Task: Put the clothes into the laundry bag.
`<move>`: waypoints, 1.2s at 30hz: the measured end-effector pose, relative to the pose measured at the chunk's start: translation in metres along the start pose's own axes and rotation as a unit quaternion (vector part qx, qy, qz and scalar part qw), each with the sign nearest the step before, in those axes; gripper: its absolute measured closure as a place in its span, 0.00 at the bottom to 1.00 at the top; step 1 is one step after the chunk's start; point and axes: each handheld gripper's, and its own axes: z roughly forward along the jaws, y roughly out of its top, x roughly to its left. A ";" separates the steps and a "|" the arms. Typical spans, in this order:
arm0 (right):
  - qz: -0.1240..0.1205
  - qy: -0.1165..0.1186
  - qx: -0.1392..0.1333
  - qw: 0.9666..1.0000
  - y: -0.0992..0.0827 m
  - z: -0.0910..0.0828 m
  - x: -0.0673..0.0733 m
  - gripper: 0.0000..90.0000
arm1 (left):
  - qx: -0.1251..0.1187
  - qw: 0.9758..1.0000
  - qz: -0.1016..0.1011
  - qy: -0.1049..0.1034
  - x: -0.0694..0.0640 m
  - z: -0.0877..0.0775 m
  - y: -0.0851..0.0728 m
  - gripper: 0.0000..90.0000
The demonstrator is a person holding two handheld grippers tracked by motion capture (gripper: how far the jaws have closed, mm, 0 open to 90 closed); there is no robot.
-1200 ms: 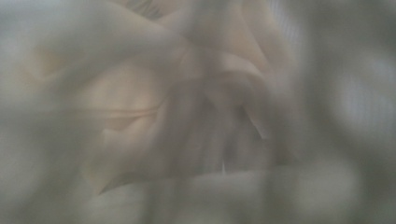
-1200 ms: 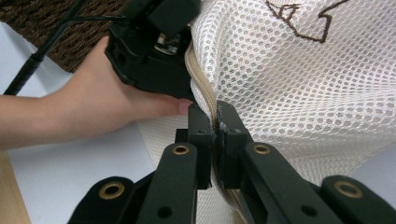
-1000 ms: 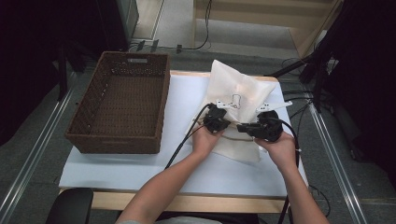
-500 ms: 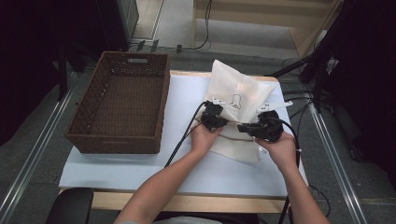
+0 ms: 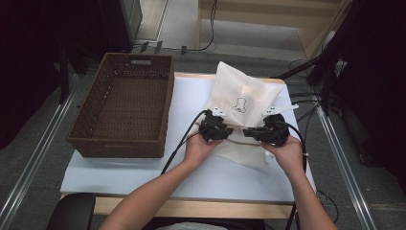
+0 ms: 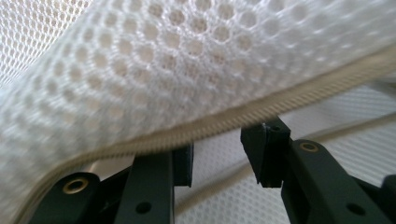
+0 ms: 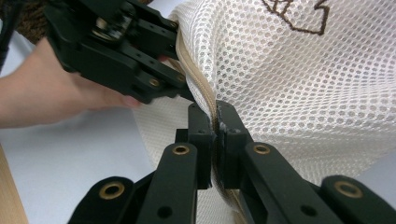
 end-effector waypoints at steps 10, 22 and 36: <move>0.006 0.000 0.010 1.000 -0.003 0.006 -0.004 0.97 | 0.005 0.999 -0.007 -0.031 -0.001 -0.028 -0.008 0.68; 0.014 0.000 0.039 0.999 -0.008 0.030 -0.007 0.96 | 0.015 0.999 -0.005 -0.042 -0.003 -0.068 -0.019 0.56; 0.066 -0.016 0.108 0.992 -0.025 0.060 -0.027 0.98 | 0.016 0.999 -0.011 -0.025 -0.002 -0.090 -0.035 0.45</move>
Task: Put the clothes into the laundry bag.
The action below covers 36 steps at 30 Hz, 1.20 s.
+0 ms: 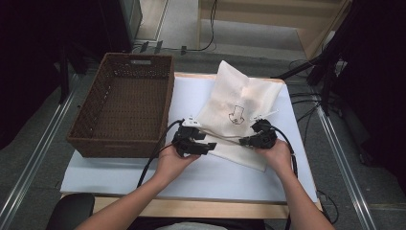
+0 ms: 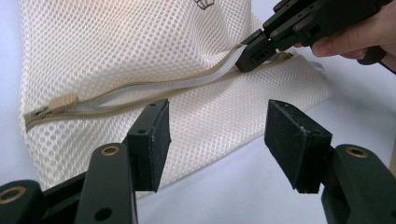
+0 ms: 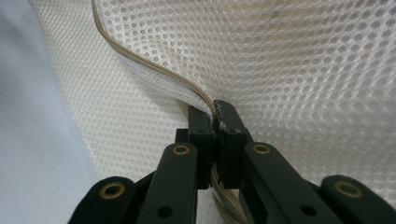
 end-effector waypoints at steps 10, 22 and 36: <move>0.001 0.002 0.010 1.000 -0.008 -0.006 -0.009 0.94 | -0.015 0.999 -0.018 0.049 0.012 0.000 -0.001 0.38; -0.010 0.003 0.013 1.000 -0.009 -0.009 -0.007 0.94 | 0.007 0.989 -0.048 0.139 0.028 0.016 -0.002 0.31; -0.009 0.005 0.014 1.000 -0.009 -0.009 -0.009 0.94 | 0.043 0.987 -0.045 0.146 0.032 0.032 -0.014 0.64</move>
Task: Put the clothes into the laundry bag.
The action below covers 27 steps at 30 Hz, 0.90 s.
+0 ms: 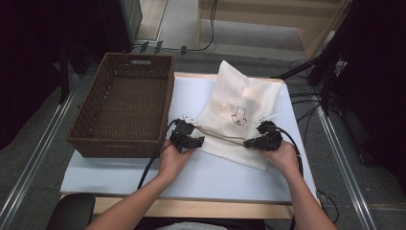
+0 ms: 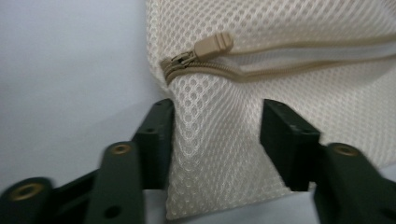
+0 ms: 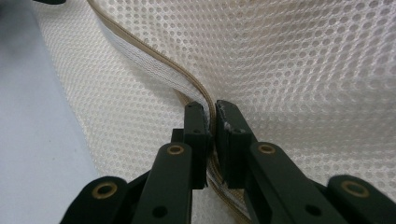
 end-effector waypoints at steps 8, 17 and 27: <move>0.002 0.000 0.000 1.000 -0.001 -0.001 -0.003 0.94 | 0.003 0.997 -0.009 -0.071 -0.005 -0.007 0.001 0.95; 0.017 -0.009 -0.004 1.000 -0.005 -0.008 -0.012 0.95 | 0.024 0.992 0.034 -0.119 -0.023 -0.020 -0.010 0.95; 0.015 -0.010 -0.006 1.000 -0.011 -0.020 -0.013 0.95 | 0.029 0.981 0.019 -0.189 -0.033 -0.026 -0.026 0.92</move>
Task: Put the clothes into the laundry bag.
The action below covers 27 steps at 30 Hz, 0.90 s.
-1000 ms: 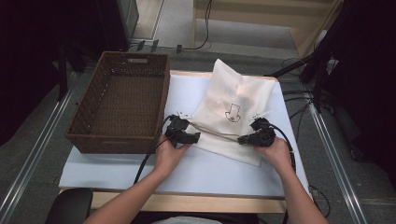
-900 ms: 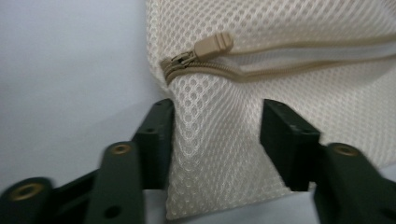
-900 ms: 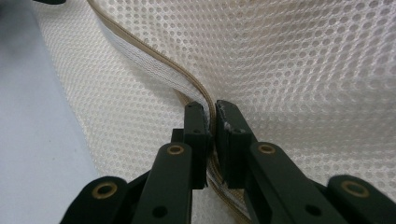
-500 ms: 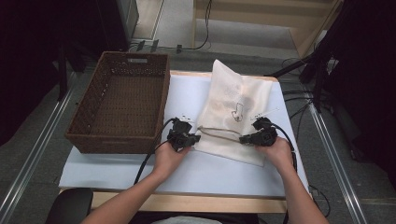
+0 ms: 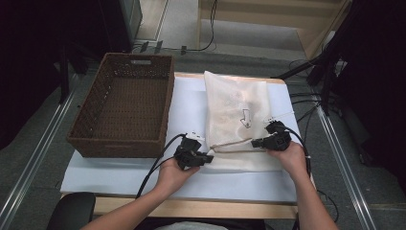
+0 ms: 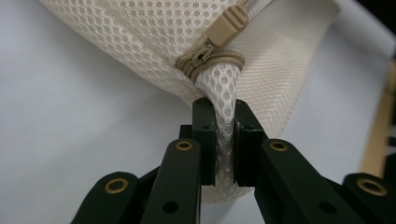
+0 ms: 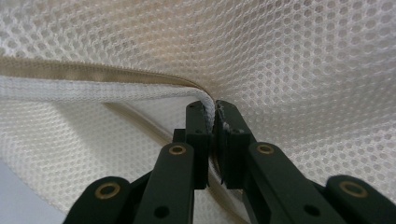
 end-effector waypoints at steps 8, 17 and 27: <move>-0.014 0.007 -0.012 1.000 -0.001 -0.009 0.004 0.92 | -0.006 1.000 0.013 0.013 0.003 -0.008 0.004 0.72; -0.036 0.011 -0.051 0.998 -0.002 -0.025 0.009 0.74 | -0.038 0.999 0.025 -0.001 0.000 -0.035 0.016 0.44; -0.067 0.010 -0.097 0.993 -0.004 -0.043 0.025 0.62 | -0.034 0.998 0.042 -0.023 -0.002 -0.060 0.019 0.42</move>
